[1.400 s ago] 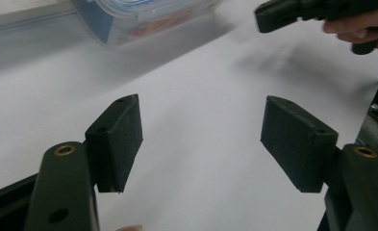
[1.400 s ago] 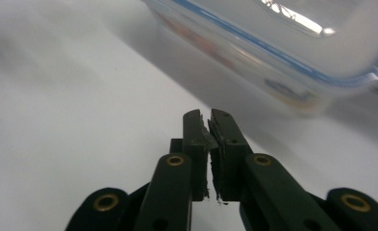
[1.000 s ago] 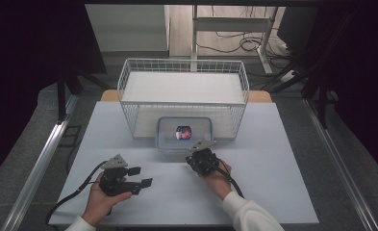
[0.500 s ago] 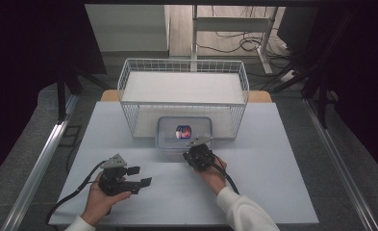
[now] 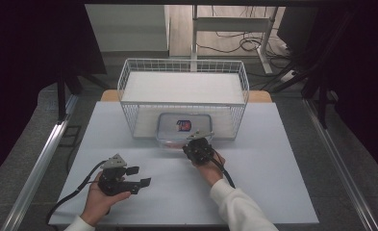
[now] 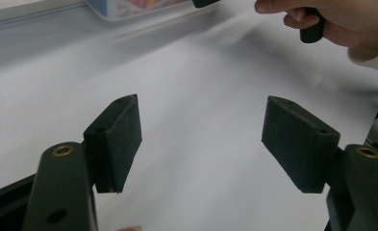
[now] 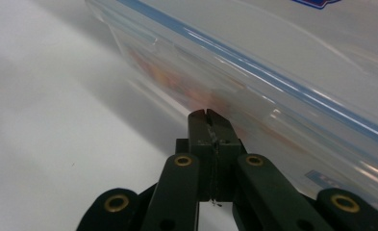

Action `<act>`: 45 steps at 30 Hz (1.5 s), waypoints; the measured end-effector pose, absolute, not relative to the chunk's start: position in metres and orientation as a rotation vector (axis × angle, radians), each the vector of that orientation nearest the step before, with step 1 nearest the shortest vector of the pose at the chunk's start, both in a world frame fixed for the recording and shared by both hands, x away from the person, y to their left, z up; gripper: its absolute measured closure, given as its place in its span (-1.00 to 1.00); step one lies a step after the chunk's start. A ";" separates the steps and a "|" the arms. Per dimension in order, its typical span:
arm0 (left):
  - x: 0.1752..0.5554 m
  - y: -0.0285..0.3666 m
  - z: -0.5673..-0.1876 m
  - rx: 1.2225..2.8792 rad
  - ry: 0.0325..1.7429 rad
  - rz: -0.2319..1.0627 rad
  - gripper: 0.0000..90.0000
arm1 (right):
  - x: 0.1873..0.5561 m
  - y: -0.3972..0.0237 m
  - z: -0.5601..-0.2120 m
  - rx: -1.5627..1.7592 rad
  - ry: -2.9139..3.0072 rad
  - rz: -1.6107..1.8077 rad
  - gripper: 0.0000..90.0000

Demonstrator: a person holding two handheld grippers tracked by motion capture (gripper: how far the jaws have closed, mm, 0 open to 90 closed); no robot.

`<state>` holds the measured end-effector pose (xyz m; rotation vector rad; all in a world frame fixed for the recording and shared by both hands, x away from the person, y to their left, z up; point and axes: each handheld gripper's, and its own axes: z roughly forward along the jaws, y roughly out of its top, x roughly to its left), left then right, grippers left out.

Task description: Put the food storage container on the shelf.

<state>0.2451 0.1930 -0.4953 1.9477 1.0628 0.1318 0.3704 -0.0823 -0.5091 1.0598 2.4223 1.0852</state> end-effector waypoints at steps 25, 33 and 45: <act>0.246 0.194 -0.495 1.949 1.058 0.132 -0.34 | 0.418 -0.072 -0.507 1.178 2.330 1.058 0.97; 0.244 0.194 -0.495 1.956 1.058 0.138 -0.34 | 0.423 -0.069 -0.509 1.188 2.334 1.063 0.97; 0.245 0.196 -0.493 1.947 1.065 0.159 -0.34 | 0.380 -0.090 -0.491 1.049 2.417 1.088 0.97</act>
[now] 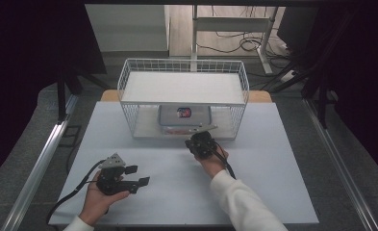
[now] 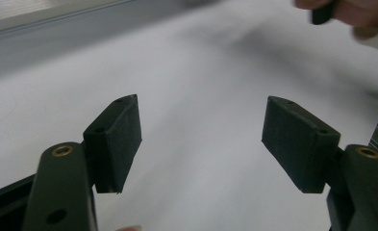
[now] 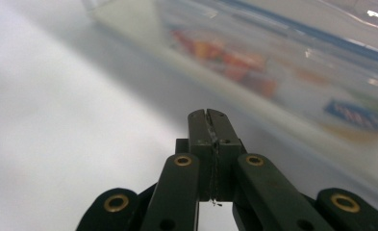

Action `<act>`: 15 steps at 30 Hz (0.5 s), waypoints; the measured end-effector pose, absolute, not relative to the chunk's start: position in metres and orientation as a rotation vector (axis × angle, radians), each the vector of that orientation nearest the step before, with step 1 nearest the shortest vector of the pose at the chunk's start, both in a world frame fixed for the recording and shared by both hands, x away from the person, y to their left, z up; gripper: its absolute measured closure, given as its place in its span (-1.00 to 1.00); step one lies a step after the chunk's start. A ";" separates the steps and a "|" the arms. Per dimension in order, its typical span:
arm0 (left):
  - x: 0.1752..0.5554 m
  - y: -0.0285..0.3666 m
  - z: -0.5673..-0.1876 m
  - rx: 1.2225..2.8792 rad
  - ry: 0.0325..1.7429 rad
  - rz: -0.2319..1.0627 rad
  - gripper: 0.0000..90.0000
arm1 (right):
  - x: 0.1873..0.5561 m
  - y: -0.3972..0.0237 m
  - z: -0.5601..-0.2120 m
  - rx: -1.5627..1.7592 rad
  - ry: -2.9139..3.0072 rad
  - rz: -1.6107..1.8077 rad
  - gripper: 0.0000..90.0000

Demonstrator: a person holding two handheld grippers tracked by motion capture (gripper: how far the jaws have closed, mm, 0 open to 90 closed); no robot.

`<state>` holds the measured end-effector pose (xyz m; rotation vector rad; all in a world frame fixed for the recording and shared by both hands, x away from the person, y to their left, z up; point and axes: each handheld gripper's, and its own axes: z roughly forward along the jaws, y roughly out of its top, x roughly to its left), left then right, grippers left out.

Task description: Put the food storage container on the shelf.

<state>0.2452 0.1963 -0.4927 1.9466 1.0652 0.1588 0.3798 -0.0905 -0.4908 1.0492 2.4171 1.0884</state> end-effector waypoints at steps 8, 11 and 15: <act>0.249 0.198 -0.491 1.925 1.088 0.171 -0.34 | 0.326 -0.162 -0.471 0.978 2.425 1.170 0.97; 0.249 0.197 -0.493 1.944 1.089 0.185 -0.34 | 0.309 -0.192 -0.467 0.981 2.416 1.191 0.97; 0.247 0.197 -0.493 1.950 1.085 0.197 -0.34 | 0.290 -0.227 -0.467 1.046 2.393 1.196 0.93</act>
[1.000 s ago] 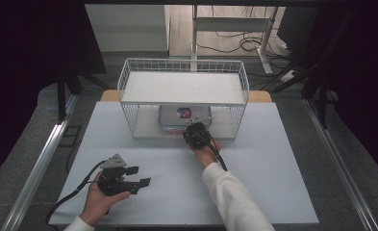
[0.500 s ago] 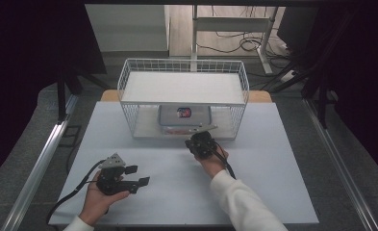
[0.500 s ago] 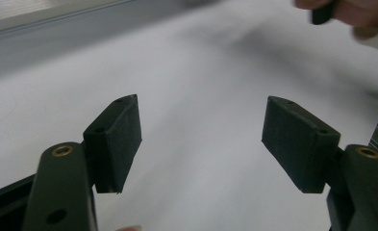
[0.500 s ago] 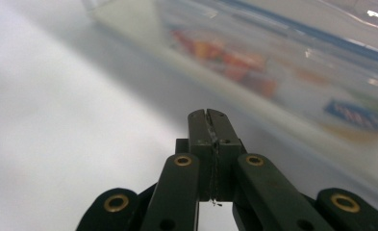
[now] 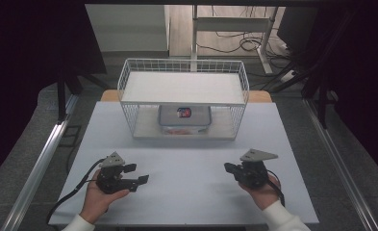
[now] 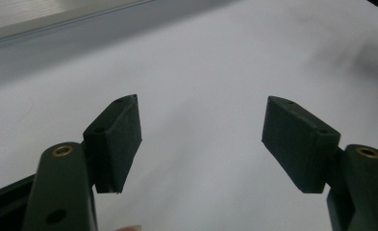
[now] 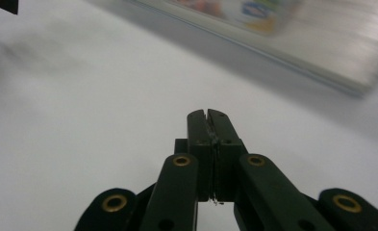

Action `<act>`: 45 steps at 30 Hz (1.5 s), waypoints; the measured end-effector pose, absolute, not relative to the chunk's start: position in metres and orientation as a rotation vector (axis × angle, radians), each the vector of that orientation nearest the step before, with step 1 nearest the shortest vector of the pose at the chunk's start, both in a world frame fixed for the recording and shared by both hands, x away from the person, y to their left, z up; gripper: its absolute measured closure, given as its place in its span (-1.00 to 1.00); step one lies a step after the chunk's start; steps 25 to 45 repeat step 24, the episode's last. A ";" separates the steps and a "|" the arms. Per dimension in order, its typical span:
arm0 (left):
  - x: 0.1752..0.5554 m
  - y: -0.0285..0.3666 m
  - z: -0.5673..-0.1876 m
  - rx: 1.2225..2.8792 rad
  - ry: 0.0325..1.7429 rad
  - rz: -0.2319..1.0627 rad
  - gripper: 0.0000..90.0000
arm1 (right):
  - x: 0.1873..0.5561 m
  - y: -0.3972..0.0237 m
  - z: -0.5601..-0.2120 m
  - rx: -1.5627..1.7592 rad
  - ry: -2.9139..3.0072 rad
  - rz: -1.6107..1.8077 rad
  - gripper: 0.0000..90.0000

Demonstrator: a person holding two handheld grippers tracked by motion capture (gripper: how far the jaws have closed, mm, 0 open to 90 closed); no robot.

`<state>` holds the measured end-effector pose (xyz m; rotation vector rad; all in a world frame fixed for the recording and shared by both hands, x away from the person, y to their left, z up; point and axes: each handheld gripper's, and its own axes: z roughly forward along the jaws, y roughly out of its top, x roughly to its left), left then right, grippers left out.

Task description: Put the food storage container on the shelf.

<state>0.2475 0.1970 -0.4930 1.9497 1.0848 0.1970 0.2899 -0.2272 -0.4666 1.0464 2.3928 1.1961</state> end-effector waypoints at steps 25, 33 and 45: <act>0.251 0.196 -0.493 1.923 1.093 0.183 -0.38 | 0.278 -0.250 -0.470 1.138 2.345 1.204 -0.45; 0.251 0.196 -0.493 1.923 1.093 0.183 -0.38 | 0.278 -0.250 -0.470 1.138 2.345 1.204 -0.45; 0.251 0.196 -0.493 1.923 1.093 0.183 -0.38 | 0.278 -0.250 -0.470 1.138 2.345 1.204 -0.45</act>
